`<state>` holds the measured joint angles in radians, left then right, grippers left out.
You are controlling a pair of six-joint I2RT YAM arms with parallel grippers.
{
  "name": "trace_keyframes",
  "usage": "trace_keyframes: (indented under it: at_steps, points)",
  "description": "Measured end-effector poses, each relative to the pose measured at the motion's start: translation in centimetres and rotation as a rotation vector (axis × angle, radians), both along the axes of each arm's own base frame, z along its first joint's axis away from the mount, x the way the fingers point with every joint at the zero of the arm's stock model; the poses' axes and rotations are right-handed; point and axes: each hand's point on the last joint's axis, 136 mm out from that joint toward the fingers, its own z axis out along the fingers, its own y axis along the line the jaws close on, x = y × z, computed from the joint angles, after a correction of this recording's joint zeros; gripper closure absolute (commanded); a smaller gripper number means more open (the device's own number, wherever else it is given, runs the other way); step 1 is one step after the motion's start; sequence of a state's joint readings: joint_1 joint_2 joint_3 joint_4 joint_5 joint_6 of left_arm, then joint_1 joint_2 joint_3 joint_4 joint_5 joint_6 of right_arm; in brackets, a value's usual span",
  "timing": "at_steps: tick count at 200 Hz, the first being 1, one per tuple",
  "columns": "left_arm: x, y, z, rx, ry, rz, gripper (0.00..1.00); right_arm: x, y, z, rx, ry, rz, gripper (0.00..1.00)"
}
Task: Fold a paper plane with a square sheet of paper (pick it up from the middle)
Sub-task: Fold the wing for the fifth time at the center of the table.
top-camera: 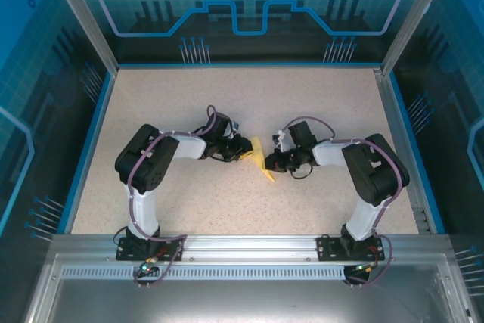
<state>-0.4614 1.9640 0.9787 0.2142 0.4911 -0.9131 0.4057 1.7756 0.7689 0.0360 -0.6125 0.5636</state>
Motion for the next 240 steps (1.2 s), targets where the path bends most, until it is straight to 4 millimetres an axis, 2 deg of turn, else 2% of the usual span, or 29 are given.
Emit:
trace_keyframes:
  at_steps: [95, 147, 176, 240]
  points:
    - [0.2, -0.4, 0.7, -0.009, -0.007, -0.015, 0.69, 0.0, -0.2, -0.6, 0.1, 0.086, -0.045, 1.0]
    - [0.5, -1.5, 2.7, -0.05, -0.093, -0.049, 0.68, 0.1, -0.2, -0.6, 0.119, 0.113, -0.062, 1.0]
    - [-0.1, -1.9, 3.3, -0.074, -0.127, -0.066, 0.69, 0.1, -0.2, -0.6, 0.126, 0.121, -0.068, 1.0]
    - [-2.2, -2.6, 2.2, -0.065, -0.102, -0.1, 0.7, 0.1, -0.2, -0.6, 0.145, 0.145, -0.077, 1.0]
